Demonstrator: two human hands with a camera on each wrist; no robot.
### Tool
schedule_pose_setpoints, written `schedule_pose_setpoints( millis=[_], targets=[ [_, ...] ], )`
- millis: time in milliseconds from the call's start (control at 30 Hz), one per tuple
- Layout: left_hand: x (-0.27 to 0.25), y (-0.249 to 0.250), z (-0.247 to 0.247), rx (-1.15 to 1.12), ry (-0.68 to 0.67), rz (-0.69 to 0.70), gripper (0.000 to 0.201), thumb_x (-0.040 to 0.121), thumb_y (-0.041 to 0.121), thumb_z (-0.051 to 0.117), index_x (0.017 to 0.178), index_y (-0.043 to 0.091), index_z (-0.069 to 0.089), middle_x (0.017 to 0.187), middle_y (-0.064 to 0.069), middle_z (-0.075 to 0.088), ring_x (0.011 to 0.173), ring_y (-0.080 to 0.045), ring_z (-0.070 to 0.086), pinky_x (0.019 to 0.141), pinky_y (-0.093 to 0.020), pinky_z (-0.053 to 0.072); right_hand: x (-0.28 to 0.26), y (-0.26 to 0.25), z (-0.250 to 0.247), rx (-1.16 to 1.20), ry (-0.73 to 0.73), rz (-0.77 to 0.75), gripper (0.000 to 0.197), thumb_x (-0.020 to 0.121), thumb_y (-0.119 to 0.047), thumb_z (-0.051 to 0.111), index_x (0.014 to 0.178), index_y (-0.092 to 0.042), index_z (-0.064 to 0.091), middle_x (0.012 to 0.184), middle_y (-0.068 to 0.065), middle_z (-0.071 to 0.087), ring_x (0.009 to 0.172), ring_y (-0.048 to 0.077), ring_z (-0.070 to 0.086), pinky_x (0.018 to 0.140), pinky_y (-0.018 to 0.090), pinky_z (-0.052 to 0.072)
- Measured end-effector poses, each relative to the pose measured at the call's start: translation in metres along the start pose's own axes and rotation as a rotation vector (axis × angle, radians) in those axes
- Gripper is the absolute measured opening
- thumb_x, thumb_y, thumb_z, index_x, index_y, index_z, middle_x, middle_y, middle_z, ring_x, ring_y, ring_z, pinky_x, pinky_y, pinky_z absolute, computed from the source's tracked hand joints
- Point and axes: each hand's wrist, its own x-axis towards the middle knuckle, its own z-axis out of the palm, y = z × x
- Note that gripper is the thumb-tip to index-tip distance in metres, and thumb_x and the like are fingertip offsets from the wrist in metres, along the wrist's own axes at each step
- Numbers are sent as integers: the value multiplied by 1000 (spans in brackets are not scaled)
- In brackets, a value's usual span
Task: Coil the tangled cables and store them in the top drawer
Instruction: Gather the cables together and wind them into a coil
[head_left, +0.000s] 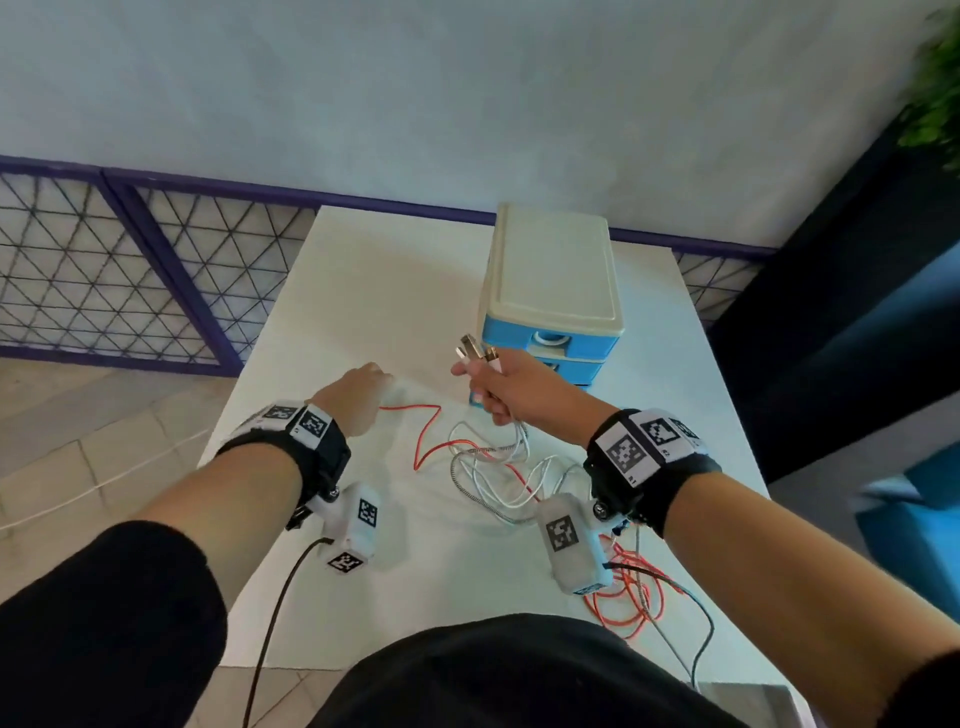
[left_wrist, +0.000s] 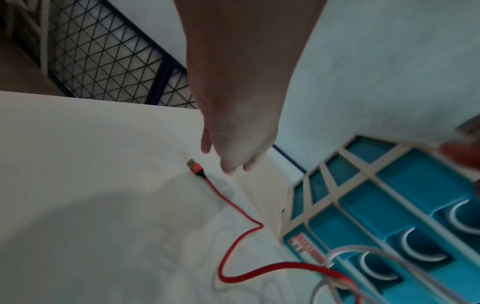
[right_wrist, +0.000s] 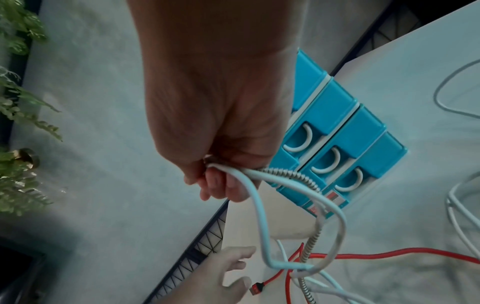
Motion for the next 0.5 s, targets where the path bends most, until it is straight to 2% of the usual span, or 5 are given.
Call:
schedule_pose_setpoints(
  millis=[133, 200, 300, 400, 500],
  targets=[
    [4, -2, 18, 154, -90, -82, 60, 88, -3, 38, 145, 17, 29, 147, -12, 29, 132, -34, 36, 102, -49, 41, -12, -5, -5, -11, -13, -10, 28, 103, -26, 41, 110, -3, 57, 66, 0, 37, 45, 6, 38, 46, 17, 35],
    [2, -3, 24, 194, -103, -112, 54, 88, -1, 41, 138, 19, 40, 138, -13, 36, 127, -34, 41, 99, -48, 43, -16, -7, -7, -23, -1, -35, 26, 103, -27, 39, 107, -5, 54, 67, 1, 47, 44, 6, 47, 47, 16, 39],
    [-5, -4, 33, 219, -79, -164, 45, 89, 1, 40, 130, 20, 47, 127, -12, 41, 119, -33, 45, 90, -44, 45, -16, -7, -9, 3, 12, -29, 23, 103, -29, 38, 104, -9, 50, 66, 5, 57, 47, 12, 56, 52, 23, 48],
    [-15, -10, 38, 196, -52, -156, 34, 89, 5, 43, 115, 21, 58, 112, -10, 45, 106, -33, 53, 83, -42, 48, -7, 0, -11, -25, 62, -3, 26, 102, -29, 39, 109, -8, 52, 60, 1, 49, 42, 11, 44, 44, 20, 38],
    [-21, -6, 27, 31, -26, -67, 19, 90, 9, 50, 100, 15, 65, 94, -7, 47, 96, -36, 58, 81, -39, 47, 3, 8, -14, -34, 93, 33, 30, 102, -24, 43, 114, -1, 56, 61, -1, 47, 46, 7, 39, 45, 18, 34]
  ],
)
